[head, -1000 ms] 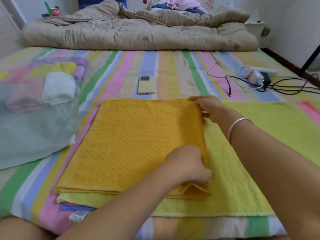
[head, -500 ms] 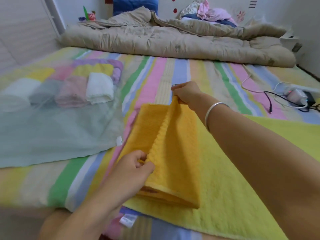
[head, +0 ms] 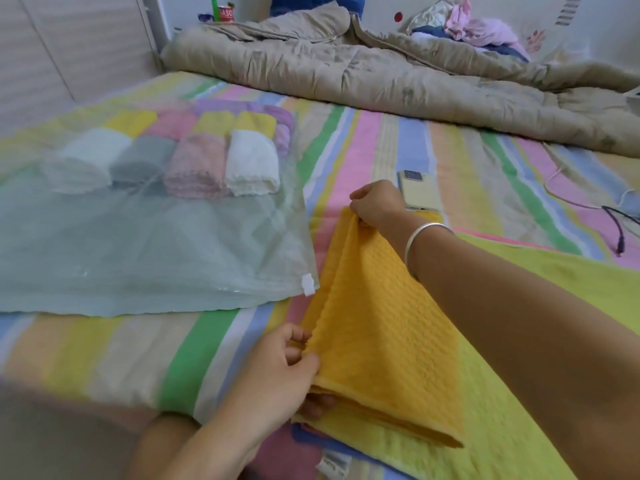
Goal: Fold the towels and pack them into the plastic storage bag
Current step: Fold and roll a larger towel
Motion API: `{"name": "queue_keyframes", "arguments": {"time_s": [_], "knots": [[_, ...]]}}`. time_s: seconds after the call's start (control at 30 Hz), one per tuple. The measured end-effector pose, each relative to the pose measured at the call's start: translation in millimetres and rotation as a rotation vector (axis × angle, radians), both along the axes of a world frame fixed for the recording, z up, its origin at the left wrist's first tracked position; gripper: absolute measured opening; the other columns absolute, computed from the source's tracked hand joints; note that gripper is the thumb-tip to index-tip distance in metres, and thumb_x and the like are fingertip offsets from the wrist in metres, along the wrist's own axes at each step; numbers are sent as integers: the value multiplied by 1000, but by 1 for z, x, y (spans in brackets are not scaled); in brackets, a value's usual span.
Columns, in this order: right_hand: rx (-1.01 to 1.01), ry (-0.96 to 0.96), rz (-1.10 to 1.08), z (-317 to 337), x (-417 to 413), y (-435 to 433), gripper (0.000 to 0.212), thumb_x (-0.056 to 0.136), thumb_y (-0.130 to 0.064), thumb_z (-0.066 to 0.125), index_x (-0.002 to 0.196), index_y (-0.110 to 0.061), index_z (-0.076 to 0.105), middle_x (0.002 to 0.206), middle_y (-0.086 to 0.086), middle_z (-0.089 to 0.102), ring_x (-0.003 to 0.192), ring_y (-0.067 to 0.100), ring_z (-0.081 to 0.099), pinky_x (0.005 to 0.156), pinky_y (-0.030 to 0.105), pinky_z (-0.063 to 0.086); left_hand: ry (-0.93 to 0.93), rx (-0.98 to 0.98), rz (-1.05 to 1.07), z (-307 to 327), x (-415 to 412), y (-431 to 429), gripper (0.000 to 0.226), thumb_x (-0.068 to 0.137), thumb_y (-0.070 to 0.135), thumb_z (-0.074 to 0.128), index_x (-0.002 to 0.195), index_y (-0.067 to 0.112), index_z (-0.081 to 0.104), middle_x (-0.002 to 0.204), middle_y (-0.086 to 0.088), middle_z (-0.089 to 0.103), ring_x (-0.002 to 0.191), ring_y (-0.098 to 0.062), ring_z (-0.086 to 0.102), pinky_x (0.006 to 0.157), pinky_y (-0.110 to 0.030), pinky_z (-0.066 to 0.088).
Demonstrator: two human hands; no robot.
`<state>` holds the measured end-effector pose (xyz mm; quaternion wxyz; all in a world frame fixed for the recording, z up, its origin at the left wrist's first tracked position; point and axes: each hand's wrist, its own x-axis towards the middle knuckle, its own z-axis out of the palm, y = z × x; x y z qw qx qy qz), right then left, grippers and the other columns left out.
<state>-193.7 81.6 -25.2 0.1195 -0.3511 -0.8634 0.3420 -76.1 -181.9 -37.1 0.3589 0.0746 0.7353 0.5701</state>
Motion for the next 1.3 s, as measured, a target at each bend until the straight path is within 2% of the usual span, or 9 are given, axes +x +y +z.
{"name": "queue_keyframes", "arguments": {"time_s": [0.33,0.5,0.6,0.7,0.87,0.97,1.07,1.17,1.3], "knots": [[-86,91,156,-3,13,-13,40,94,-25,58,133,-17,55,133,5,57,113,24,60,98,38,50,297,-171,37,-9,-2,-7,13,91,14,52,100,24,52,83,-3,70,51,-20,67,53,-35,56],[238,161,315,-15,100,-10,34,99,-19,47,132,-23,56,141,-1,48,130,18,44,100,28,37,1076,-764,-108,0,14,-7,36,85,37,57,117,25,47,97,8,60,84,-16,63,61,-29,44],[469,183,404,-30,177,-9,50,90,-2,40,133,-22,55,145,0,46,132,23,42,104,42,41,1368,-488,-146,1,23,5,35,79,25,65,113,17,61,115,0,60,106,-21,59,83,-35,51],[577,117,573,-37,244,-15,76,69,-5,36,142,-24,45,150,-3,40,138,21,38,105,46,41,1356,-286,-446,-5,28,22,46,92,37,39,133,22,53,147,2,45,139,-17,37,115,-36,26],[731,54,825,-49,281,-46,73,73,-19,66,143,-24,44,153,-5,36,144,14,29,114,41,28,1197,-467,-759,-28,27,34,89,81,75,-3,154,27,17,163,5,2,148,-6,-4,121,-33,-3],[766,111,854,-57,281,-55,55,88,-27,62,140,-18,48,152,-4,39,142,13,32,115,39,29,1128,-410,-762,-29,23,34,105,68,90,0,153,30,17,161,13,-1,147,-1,-8,121,-32,-2],[656,159,786,-56,278,-56,48,92,-29,50,139,-17,48,142,-2,52,137,7,38,116,28,26,1177,-421,-764,-28,21,32,111,61,95,24,152,32,19,157,19,5,147,-1,0,122,-31,5],[475,191,655,-40,277,-58,54,83,-18,43,136,-22,50,134,-4,59,127,8,46,109,10,22,1320,-332,-601,-28,21,26,73,71,51,48,140,25,48,147,6,46,136,-13,42,112,-35,36],[233,134,614,-7,291,-44,50,85,-11,41,127,-34,56,126,-14,64,115,11,60,97,23,45,1285,-171,-312,-16,14,11,53,63,20,54,114,29,67,110,11,70,101,-15,64,85,-31,53]]}}
